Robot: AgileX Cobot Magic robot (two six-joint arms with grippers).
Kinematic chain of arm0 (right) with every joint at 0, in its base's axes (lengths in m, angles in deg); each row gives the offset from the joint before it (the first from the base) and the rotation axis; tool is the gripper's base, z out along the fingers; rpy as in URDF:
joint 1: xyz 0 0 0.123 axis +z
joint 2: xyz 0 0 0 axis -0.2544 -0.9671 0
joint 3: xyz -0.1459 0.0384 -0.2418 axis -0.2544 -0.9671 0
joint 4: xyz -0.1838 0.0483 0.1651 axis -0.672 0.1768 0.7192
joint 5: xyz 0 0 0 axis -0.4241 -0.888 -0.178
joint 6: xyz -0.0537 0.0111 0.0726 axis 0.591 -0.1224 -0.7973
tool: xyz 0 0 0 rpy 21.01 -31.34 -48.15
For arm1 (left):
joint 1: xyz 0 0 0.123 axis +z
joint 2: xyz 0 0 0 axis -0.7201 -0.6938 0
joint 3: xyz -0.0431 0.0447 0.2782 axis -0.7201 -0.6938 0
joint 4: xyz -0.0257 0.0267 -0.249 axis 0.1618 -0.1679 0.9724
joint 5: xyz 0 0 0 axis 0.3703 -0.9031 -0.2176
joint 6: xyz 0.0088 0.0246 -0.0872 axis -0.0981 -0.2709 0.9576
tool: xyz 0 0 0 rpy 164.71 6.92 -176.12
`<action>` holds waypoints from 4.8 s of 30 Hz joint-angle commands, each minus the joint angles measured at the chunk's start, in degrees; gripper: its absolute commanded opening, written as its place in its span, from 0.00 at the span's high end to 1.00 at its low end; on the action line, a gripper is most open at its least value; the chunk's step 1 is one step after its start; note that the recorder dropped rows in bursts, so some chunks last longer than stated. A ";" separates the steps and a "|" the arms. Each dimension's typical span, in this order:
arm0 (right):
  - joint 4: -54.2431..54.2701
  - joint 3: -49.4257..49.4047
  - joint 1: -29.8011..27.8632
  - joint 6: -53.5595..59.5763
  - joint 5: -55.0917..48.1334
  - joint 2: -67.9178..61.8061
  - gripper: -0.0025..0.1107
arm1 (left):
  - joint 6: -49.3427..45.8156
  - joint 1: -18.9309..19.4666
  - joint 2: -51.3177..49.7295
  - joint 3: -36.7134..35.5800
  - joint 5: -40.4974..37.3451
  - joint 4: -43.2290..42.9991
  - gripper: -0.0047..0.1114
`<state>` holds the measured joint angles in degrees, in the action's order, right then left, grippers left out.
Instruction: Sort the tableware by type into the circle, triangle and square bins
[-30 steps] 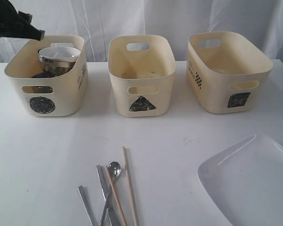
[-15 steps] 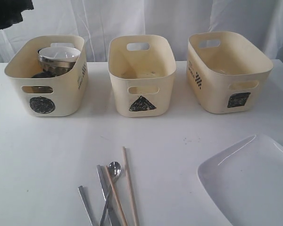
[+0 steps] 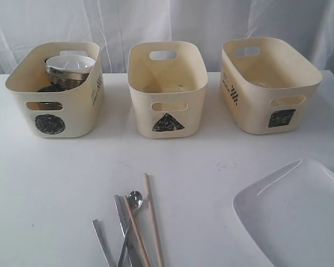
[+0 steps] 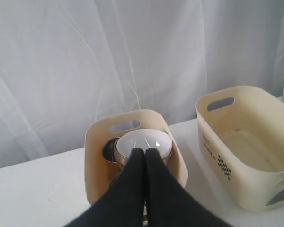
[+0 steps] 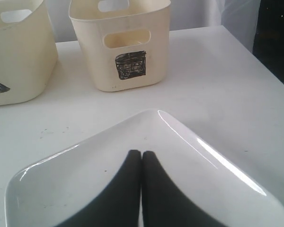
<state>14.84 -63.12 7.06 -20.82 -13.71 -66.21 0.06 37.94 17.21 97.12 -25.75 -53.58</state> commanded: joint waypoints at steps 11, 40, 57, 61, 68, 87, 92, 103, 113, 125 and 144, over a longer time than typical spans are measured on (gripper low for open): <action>0.00 -0.07 -0.34 -0.25 0.75 0.37 0.98 | 14.79 0.06 21.51 -35.79 5.26 0.50 0.96; 0.00 -0.07 -0.34 -0.25 0.75 0.37 0.98 | 23.76 3.01 27.99 -47.88 8.25 -3.04 0.96; 0.00 -0.07 -0.34 -0.25 0.75 0.37 0.98 | 5.98 12.09 49.02 -48.16 -13.59 -10.75 0.96; 0.00 -0.07 -0.34 -0.25 0.75 0.37 0.98 | 8.75 12.09 49.02 -51.59 -13.93 7.16 0.96; 0.00 -0.07 -0.34 -0.25 0.75 0.37 0.98 | 10.18 12.09 49.02 -52.87 -15.36 0.54 0.96; 0.00 -0.07 -0.34 -0.25 0.75 0.37 0.98 | 9.95 12.09 51.87 -58.27 1.11 -0.99 0.96; -2.65 -0.07 -0.34 2.93 2.10 0.37 0.98 | 9.95 12.09 51.86 -58.27 1.11 -0.99 0.96; -3.41 -0.07 -0.34 2.58 34.96 0.37 0.98 | 9.95 12.09 51.76 -58.27 1.11 -0.99 0.96; 30.02 -0.07 -0.34 -1.86 62.58 0.37 0.98 | 10.62 12.09 51.76 -58.27 -11.24 -1.68 0.96; -67.39 40.69 -0.34 -70.09 45.96 -52.02 0.98 | 11.98 12.09 51.76 -58.27 -13.54 0.75 0.96; -50.87 42.74 -0.34 -40.77 -24.90 -64.60 0.98 | 11.74 12.09 51.76 -58.27 -13.54 0.76 0.96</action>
<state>-58.84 -20.29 6.71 -81.37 -36.22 -132.19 11.53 50.00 68.68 39.28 -36.76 -53.51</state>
